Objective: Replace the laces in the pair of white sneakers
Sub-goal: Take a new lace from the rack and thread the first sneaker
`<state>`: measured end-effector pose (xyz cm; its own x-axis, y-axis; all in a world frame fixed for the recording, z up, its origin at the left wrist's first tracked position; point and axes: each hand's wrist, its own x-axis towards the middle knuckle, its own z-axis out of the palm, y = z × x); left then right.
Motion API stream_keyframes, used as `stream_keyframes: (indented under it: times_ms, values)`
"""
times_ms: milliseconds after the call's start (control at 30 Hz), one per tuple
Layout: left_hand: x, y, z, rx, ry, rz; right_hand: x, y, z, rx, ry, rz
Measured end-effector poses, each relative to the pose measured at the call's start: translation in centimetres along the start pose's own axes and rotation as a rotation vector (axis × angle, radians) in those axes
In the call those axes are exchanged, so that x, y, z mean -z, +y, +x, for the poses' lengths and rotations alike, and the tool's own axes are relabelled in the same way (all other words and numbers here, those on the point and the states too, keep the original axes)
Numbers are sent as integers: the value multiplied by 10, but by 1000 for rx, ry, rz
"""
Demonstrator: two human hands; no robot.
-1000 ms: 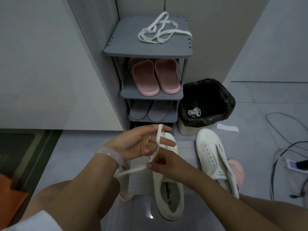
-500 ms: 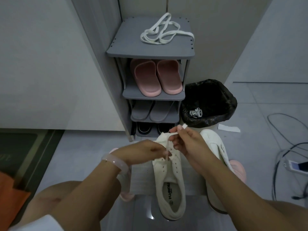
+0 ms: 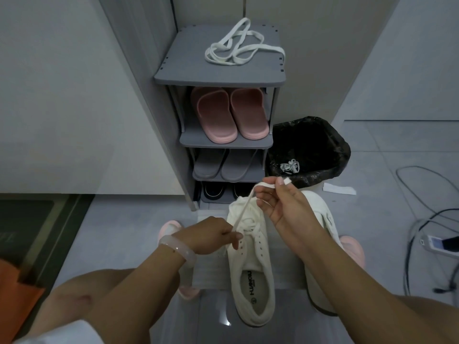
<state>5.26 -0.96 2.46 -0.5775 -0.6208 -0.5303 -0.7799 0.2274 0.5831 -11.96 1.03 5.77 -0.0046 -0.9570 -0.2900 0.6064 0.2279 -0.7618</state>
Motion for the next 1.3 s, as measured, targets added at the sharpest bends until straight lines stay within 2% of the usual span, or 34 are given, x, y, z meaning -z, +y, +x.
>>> stream_keyframes:
  times_ms: [200, 267, 300, 367, 433, 500, 567, 633, 767, 1000, 1167, 1300]
  values:
    - [-3, -4, 3, -5, -51, -167, 4, 4, 2, -15, -1, 92]
    - [-4, -4, 5, -4, -9, -335, 5, 5, 1, -95, -37, -17]
    - [-5, -4, 5, 17, 40, -434, 6, 7, 0, -160, -40, -181]
    - [-6, -6, 7, 82, 172, -571, 9, 13, -3, -277, -33, -665]
    - [-10, -10, 9, 144, 247, -611, 15, 23, -3, -265, -34, -1098]
    - [-15, -14, 12, 154, 279, -508, 21, 32, -3, -206, -81, -1382]
    - [-22, -17, 14, 127, 342, -304, 26, 39, -4, -219, -126, -1527]
    - [-25, -16, 15, 106, 396, -236, 29, 43, -5, -228, -142, -1577]
    - [-26, -16, 17, 111, 371, -387, 32, 50, -6, -206, -173, -1572]
    - [-22, -15, 17, 132, 396, -511, 39, 54, -2, -185, -170, -1522]
    - [-25, -12, 16, 89, 322, -216, 40, 55, -2, -182, -178, -1540]
    - [-24, -11, 16, 40, 339, -81, 39, 55, -3, -172, -173, -1551]
